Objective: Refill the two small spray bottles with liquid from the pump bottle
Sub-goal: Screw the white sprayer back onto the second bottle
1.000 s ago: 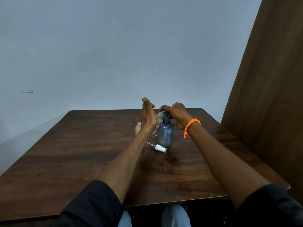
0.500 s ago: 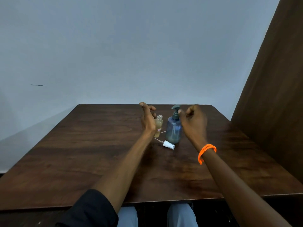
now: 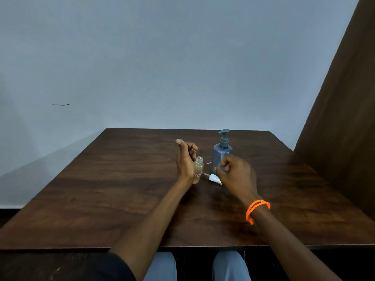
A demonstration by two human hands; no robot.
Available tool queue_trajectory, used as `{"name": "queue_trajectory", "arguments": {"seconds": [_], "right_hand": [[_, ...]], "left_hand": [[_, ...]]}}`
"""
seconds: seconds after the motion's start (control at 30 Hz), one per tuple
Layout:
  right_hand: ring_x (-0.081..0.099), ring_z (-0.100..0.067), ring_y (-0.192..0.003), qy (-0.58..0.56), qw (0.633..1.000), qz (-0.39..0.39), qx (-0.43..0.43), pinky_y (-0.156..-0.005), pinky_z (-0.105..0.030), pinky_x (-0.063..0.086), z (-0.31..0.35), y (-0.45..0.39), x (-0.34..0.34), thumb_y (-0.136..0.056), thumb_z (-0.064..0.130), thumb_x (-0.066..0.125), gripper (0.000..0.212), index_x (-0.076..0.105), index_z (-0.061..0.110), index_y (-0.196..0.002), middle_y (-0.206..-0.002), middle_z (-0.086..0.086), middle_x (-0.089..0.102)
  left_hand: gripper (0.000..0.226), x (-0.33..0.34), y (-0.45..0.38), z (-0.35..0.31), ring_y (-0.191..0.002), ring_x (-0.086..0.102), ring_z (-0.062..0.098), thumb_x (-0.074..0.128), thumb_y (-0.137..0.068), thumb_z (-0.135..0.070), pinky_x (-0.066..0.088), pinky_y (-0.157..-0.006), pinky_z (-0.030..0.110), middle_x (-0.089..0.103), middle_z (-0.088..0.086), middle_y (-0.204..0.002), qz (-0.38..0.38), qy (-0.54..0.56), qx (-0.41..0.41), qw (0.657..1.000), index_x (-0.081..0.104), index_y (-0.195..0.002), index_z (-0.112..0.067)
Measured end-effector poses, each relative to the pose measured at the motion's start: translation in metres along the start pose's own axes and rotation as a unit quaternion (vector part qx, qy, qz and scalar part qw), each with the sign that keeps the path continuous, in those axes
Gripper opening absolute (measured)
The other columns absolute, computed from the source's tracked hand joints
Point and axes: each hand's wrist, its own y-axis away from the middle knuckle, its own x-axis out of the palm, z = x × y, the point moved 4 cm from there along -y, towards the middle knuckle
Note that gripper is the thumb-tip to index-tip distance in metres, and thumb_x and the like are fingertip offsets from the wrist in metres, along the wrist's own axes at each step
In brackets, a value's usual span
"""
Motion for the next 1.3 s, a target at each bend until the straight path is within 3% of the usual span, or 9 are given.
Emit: {"name": "queue_trajectory", "arguments": {"seconds": [0.1, 0.33, 0.47, 0.63, 0.8, 0.97, 1.07, 1.13, 1.3], "right_hand": [[0.069, -0.028, -0.094, 0.092, 0.990, 0.105, 0.021, -0.071, -0.032, 0.048, -0.001, 0.010, 0.012, -0.088, 0.044, 0.071, 0.022, 0.072, 0.023, -0.096, -0.096, -0.001, 0.073], [0.069, -0.031, -0.099, 0.136, 0.985, 0.107, 0.006, -0.071, -0.031, 0.043, 0.010, 0.013, 0.016, -0.093, 0.046, 0.067, 0.027, 0.071, 0.020, -0.100, -0.106, -0.006, 0.071], [0.069, -0.033, -0.098, 0.093, 0.993, 0.078, 0.009, -0.073, -0.034, 0.048, 0.017, 0.010, -0.011, -0.092, 0.052, 0.067, 0.030, 0.069, 0.023, -0.093, -0.099, -0.004, 0.073], [0.070, -0.016, -0.085, -0.037, 0.998, 0.054, -0.017, -0.077, -0.036, 0.056, 0.037, -0.005, -0.063, -0.078, 0.028, 0.084, 0.013, 0.072, 0.025, -0.082, -0.079, 0.009, 0.072], [0.064, -0.011, -0.078, -0.060, 0.986, 0.082, -0.131, -0.072, -0.026, 0.049, 0.071, -0.022, -0.094, -0.080, 0.022, 0.086, 0.016, 0.079, 0.022, -0.094, -0.078, 0.013, 0.068], [0.062, -0.016, -0.084, -0.009, 0.977, 0.129, -0.172, -0.076, -0.035, 0.051, 0.089, -0.040, -0.095, -0.083, 0.024, 0.084, 0.016, 0.077, 0.024, -0.097, -0.087, 0.009, 0.069], [0.060, -0.016, -0.088, 0.043, 0.969, 0.145, -0.196, -0.081, -0.037, 0.054, 0.100, -0.045, -0.088, -0.085, 0.023, 0.083, 0.022, 0.076, 0.024, -0.106, -0.092, 0.011, 0.065], [0.062, -0.018, -0.094, 0.073, 0.963, 0.157, -0.206, -0.084, -0.041, 0.055, 0.105, -0.048, -0.082, -0.086, 0.022, 0.081, 0.022, 0.075, 0.026, -0.107, -0.098, 0.009, 0.067], [0.063, -0.020, -0.104, 0.142, 0.933, 0.213, -0.253, -0.082, -0.037, 0.053, 0.124, -0.051, -0.057, -0.090, 0.020, 0.077, 0.026, 0.073, 0.026, -0.116, -0.110, 0.005, 0.071]], "left_hand": [[0.074, -0.007, 0.006, -0.003, -0.047, 0.039, 0.005, 0.018, -0.113, -0.059, 0.043, -0.050, 0.021, 0.042, 0.003, -0.063, -0.022, -0.002, 0.003, 1.000, 0.056, -0.071, -0.011], [0.082, -0.039, -0.001, 0.020, -0.065, 0.045, 0.027, 0.023, -0.082, -0.100, 0.053, -0.074, 0.075, 0.045, -0.009, -0.052, -0.086, -0.063, 0.014, 0.994, 0.060, -0.061, -0.030], [0.081, -0.039, 0.003, 0.013, -0.063, 0.045, 0.025, 0.022, -0.080, -0.100, 0.049, -0.069, 0.054, 0.046, -0.010, -0.050, -0.090, -0.070, 0.019, 0.993, 0.059, -0.057, -0.032], [0.081, -0.041, 0.000, 0.018, -0.064, 0.051, 0.029, 0.026, -0.089, -0.094, 0.059, -0.076, 0.072, 0.048, -0.004, -0.055, -0.081, -0.039, -0.025, 0.996, 0.063, -0.062, -0.028], [0.072, -0.044, 0.007, 0.000, -0.051, 0.057, 0.012, 0.023, -0.112, -0.063, 0.049, -0.065, 0.034, 0.050, -0.002, -0.054, -0.085, -0.003, -0.013, 0.996, 0.060, -0.074, -0.014], [0.067, -0.058, 0.012, -0.018, -0.073, 0.066, 0.007, 0.039, -0.091, -0.080, 0.058, -0.080, 0.038, 0.068, -0.013, -0.070, 0.054, -0.166, 0.063, 0.983, 0.069, -0.082, -0.020], [0.044, -0.062, 0.017, -0.024, -0.088, 0.068, 0.004, 0.066, -0.084, -0.065, 0.057, -0.088, 0.038, 0.074, -0.007, -0.099, 0.167, -0.229, 0.089, 0.955, 0.073, -0.102, -0.025], [0.046, -0.063, 0.020, -0.023, -0.097, 0.071, 0.005, 0.078, -0.079, -0.052, 0.059, -0.089, 0.030, 0.075, 0.000, -0.114, 0.219, -0.245, 0.074, 0.942, 0.072, -0.117, -0.027], [0.040, -0.063, 0.021, -0.011, -0.085, 0.068, 0.003, 0.083, -0.081, -0.033, 0.058, -0.078, 0.027, 0.075, -0.007, -0.098, 0.255, -0.303, 0.094, 0.913, 0.076, -0.118, -0.020]]}}
